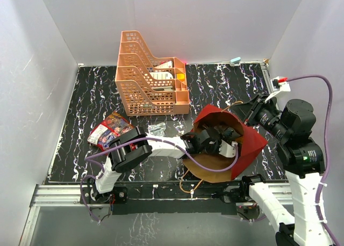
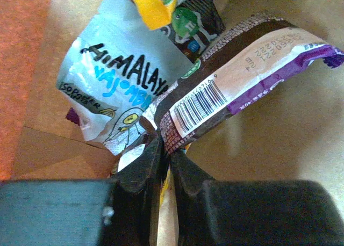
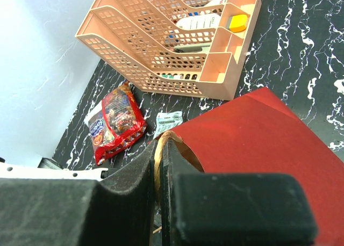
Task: Take the snacks out of the paper bag
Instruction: Take out the snack from the paper bag.
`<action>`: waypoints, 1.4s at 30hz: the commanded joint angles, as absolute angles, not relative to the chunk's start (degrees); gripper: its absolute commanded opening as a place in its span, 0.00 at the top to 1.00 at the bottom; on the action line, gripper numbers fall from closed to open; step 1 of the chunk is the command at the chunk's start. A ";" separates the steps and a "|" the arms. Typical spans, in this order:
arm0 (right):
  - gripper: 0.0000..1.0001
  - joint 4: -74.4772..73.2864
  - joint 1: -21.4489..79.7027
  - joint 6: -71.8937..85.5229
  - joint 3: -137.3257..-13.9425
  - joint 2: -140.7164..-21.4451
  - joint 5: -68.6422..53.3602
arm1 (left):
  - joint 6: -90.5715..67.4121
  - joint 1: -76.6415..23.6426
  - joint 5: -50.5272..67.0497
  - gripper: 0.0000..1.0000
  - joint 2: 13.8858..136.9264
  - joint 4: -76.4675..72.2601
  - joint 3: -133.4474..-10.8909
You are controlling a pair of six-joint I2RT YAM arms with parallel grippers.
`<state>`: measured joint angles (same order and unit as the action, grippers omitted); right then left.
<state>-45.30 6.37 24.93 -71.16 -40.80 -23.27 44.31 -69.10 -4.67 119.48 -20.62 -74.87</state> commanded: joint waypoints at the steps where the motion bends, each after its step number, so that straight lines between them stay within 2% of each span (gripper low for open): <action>1: 0.93 -41.29 6.50 24.87 -74.61 -39.98 -23.04 | 43.59 -68.91 -3.54 0.89 118.77 -16.96 -77.13; 10: 0.93 -41.08 6.50 24.79 -74.34 -39.99 -23.25 | 41.14 -68.75 1.21 0.77 116.89 -12.92 -77.72; 23: 0.93 -41.07 6.46 24.68 -74.63 -40.25 -23.22 | 38.68 -67.99 5.76 0.73 116.02 -9.20 -79.95; 28: 0.93 -40.86 6.50 24.70 -74.61 -40.28 -23.38 | 38.68 -67.76 4.80 0.79 116.91 -9.47 -80.38; 32: 0.93 -41.04 6.46 24.62 -74.66 -40.34 -23.20 | 37.96 -67.76 6.11 0.73 116.53 -9.11 -80.44; 42: 0.93 -40.98 6.50 24.70 -73.97 -40.22 -23.38 | 36.89 -67.68 6.25 0.68 113.68 -11.23 -78.40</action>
